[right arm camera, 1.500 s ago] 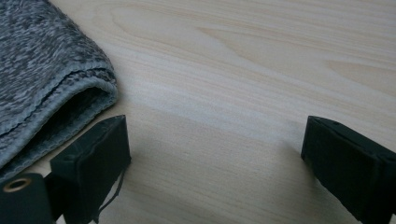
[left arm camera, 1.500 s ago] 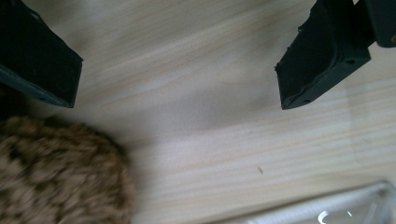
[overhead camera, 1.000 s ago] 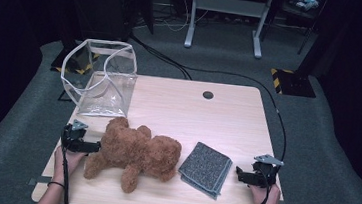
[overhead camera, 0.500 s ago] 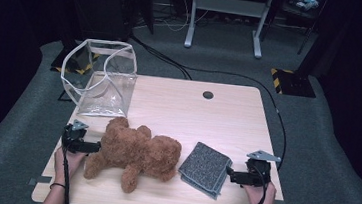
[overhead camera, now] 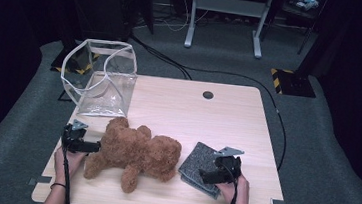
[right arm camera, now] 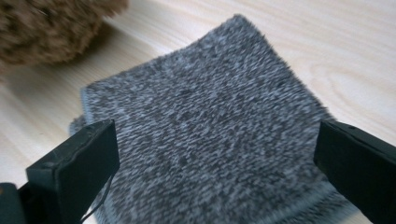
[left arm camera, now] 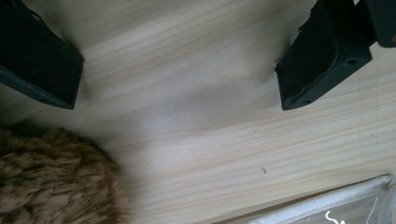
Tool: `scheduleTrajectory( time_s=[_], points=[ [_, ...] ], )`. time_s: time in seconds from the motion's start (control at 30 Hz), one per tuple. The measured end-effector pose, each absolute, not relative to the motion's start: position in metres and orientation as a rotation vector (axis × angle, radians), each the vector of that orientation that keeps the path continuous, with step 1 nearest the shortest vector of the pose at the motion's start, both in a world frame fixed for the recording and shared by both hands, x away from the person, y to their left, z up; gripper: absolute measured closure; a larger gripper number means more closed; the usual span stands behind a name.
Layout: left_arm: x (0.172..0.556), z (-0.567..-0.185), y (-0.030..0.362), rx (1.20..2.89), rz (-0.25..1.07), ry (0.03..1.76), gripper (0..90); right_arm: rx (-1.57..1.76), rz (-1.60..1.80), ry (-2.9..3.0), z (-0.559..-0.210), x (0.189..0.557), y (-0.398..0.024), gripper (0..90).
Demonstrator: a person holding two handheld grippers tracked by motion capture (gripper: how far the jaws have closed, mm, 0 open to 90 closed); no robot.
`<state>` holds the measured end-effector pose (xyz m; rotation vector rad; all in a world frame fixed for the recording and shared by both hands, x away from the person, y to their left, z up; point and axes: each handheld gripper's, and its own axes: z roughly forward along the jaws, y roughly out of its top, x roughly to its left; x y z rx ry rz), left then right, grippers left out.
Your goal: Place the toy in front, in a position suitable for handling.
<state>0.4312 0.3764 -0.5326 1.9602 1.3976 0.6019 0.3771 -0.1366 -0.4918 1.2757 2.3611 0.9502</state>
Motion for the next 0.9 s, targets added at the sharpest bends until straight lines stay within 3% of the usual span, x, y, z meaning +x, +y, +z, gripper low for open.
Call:
scheduleTrajectory(
  time_s=[0.43,0.8,0.9],
  points=[
    [0.431,-0.533,0.376,1.959,0.604,1.399,0.0,1.269,0.828,2.397,-0.511,0.382,-0.125,22.7],
    [0.431,-0.533,0.376,1.959,0.606,1.399,0.3,1.235,0.874,2.403,-0.509,0.376,-0.131,67.0],
    [0.431,-0.533,0.376,1.957,0.607,1.4,0.3,1.23,0.883,2.408,-0.508,0.375,-0.133,74.9]
  ],
)
